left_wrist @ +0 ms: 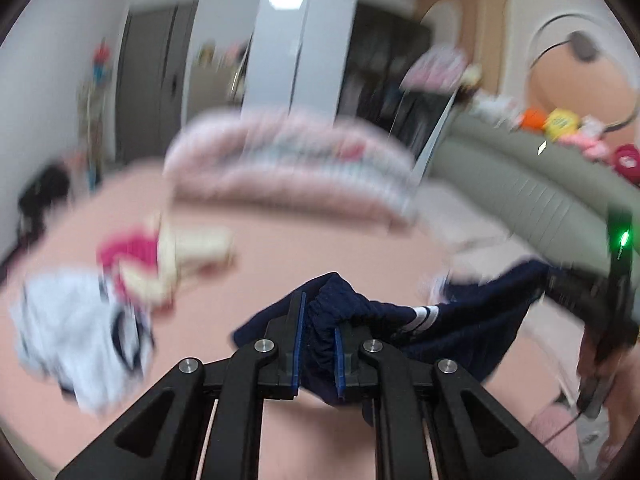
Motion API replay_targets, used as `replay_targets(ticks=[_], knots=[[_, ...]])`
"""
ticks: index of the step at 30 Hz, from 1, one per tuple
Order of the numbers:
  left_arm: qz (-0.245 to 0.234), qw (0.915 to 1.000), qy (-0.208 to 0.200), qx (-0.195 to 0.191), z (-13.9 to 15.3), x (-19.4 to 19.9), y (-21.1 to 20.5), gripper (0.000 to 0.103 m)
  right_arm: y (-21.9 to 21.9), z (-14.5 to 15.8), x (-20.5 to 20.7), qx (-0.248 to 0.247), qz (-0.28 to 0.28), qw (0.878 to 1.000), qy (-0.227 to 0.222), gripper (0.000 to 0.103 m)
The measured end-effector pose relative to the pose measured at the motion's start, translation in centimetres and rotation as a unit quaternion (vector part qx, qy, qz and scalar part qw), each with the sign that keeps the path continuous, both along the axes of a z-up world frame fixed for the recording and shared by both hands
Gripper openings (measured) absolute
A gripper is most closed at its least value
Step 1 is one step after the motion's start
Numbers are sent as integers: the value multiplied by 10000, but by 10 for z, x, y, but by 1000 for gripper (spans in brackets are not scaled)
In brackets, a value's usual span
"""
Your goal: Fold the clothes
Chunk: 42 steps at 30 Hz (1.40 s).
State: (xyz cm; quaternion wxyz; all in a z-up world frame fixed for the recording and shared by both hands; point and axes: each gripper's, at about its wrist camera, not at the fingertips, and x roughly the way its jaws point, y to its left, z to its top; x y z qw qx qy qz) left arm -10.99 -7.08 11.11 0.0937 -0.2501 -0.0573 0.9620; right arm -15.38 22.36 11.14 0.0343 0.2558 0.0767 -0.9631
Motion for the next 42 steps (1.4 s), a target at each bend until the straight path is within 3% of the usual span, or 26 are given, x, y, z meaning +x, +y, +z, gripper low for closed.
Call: replay_targets(ticks=[2, 4, 5, 7, 9, 11, 12, 13, 16, 18, 19, 22, 25, 28, 31, 37, 39, 42], knots=[[55, 9999, 116, -14, 17, 10, -2, 11, -2, 42, 19, -103, 149, 9978, 631, 20], [74, 9996, -256, 42, -5, 15, -6, 11, -3, 46, 33, -174, 319, 9974, 625, 23], [47, 9979, -649, 44, -31, 15, -8, 12, -1, 32, 36, -222, 374, 9983, 393, 24], [-47, 9870, -1609, 38, -91, 11, -9, 13, -1, -11, 41, -293, 455, 9982, -256, 28], [-158, 9665, -2562, -25, -154, 7, -8, 13, 10, -83, 38, -226, 442, 9904, -1286, 28], [-303, 9378, -3439, -362, -220, 6, -2, 15, 11, -163, 38, -115, 372, 9677, -2491, 28], [-306, 9283, -3653, -628, -239, 8, 1, 19, 11, -192, 41, -85, 371, 9561, -2906, 28], [-287, 9239, -3732, -801, -250, 11, 3, 26, 11, -215, 46, -68, 389, 9458, -3223, 28], [-298, 9266, -3644, -881, -255, 21, 6, 39, 5, -254, 65, 245, 400, 9291, -3668, 28], [-352, 9339, -3422, -972, -245, 24, 8, 46, 6, -249, 71, 385, 407, 9351, -3499, 33], [-395, 9387, -3245, -1098, -239, 26, 10, 47, 7, -245, 75, 444, 408, 9384, -3401, 37], [-625, 9522, -2538, -1579, -219, 37, 24, 47, 4, -233, 69, 363, 369, 9475, -3157, 39], [-887, 9575, -2077, -1793, -210, 44, 38, 47, -1, -222, 62, 434, 427, 9556, -2882, 39], [-908, 9536, -1956, -2099, -209, 44, 51, 47, -7, -213, 56, 456, 518, 9631, -2602, 39], [-850, 9495, -2103, -2167, -212, 44, 48, 47, -9, -211, 65, 392, 466, 9678, -2443, 39], [-1491, 9361, -2396, -2101, -234, 40, 59, 47, -13, -240, 68, 55, 711, 9518, -2984, 40], [-1667, 9334, -2485, -1980, -239, 37, 67, 47, -12, -241, 74, 6, 632, 9529, -2965, 40], [-1781, 9189, -2405, -2570, -249, 36, 83, 47, -3, -244, 76, -281, 430, 9508, -3054, 41]])
